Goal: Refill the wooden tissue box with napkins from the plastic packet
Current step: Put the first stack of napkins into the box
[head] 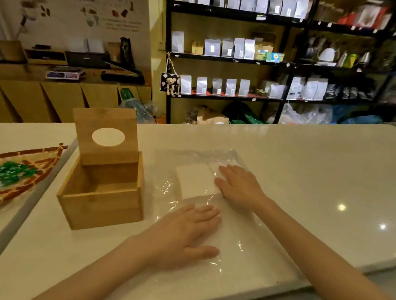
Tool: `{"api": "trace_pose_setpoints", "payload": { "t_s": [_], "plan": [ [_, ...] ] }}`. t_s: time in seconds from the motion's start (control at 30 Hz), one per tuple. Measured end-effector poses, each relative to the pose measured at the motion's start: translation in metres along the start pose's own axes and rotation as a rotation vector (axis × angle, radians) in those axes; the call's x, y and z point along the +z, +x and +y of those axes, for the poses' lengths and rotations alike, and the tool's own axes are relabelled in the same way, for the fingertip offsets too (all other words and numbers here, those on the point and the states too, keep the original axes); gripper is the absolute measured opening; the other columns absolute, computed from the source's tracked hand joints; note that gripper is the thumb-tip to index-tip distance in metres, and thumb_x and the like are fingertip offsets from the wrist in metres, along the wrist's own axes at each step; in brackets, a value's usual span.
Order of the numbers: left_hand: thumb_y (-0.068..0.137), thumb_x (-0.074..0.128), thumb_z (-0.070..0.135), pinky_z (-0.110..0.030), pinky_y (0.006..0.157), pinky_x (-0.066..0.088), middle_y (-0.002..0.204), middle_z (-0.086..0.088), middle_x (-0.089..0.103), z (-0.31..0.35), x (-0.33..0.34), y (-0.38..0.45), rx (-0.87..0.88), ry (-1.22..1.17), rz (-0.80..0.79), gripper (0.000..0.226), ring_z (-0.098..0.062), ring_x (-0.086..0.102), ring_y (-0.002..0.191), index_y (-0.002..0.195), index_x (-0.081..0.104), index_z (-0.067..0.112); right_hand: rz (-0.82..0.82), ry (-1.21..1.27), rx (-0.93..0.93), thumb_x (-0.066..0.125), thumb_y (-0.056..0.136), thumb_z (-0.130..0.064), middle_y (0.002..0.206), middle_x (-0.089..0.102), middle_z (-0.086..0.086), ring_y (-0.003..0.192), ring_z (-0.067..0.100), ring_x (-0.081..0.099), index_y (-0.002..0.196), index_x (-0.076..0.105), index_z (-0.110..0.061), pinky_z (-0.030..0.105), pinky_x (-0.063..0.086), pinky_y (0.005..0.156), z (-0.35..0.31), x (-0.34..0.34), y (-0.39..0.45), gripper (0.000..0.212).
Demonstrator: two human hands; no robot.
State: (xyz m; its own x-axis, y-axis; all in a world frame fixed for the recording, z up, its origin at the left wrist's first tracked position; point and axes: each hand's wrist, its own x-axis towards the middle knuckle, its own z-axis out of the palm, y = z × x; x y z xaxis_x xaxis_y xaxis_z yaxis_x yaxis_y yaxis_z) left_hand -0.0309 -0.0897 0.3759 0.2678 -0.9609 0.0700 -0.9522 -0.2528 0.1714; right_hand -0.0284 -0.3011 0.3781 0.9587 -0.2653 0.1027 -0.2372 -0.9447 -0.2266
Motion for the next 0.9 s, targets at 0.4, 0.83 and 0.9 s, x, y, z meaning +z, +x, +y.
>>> {"api": "trace_pose_setpoints", "payload": {
  "t_s": [0.4,0.83,0.9],
  "plan": [
    [0.084,0.032,0.064,-0.03,0.116,-0.009,0.158,0.006,0.001,0.019,0.005,0.044,0.088,0.064,-0.132,0.08,-0.006,-0.004,0.144,0.147,0.006,0.022,-0.401,0.031,-0.087,0.039,0.094,-0.044,0.158,0.005,-0.009,0.145,0.019,-0.006,0.144,0.02,-0.037,0.05,-0.011,0.114,0.019,-0.024,0.039,0.054],
    [0.091,0.014,0.048,-0.024,0.117,0.003,0.153,0.018,0.016,0.024,0.017,0.068,-0.005,-0.355,-0.042,0.055,0.005,0.008,0.141,0.143,0.023,0.031,0.136,0.719,-0.08,0.061,0.086,-0.014,0.103,0.071,0.004,0.095,0.014,0.067,0.103,0.068,-0.018,0.031,0.052,0.089,0.028,-0.085,-0.062,0.019],
    [0.087,0.012,0.055,-0.018,0.114,0.002,0.148,0.027,0.018,0.026,0.013,0.065,0.009,-0.425,0.037,0.058,0.012,0.01,0.138,0.14,0.026,0.037,0.049,0.756,-0.116,0.063,0.083,-0.006,0.091,0.075,0.008,0.081,0.016,0.071,0.091,0.071,-0.014,0.029,0.056,0.078,0.036,-0.105,-0.088,0.015]
  ]
}}
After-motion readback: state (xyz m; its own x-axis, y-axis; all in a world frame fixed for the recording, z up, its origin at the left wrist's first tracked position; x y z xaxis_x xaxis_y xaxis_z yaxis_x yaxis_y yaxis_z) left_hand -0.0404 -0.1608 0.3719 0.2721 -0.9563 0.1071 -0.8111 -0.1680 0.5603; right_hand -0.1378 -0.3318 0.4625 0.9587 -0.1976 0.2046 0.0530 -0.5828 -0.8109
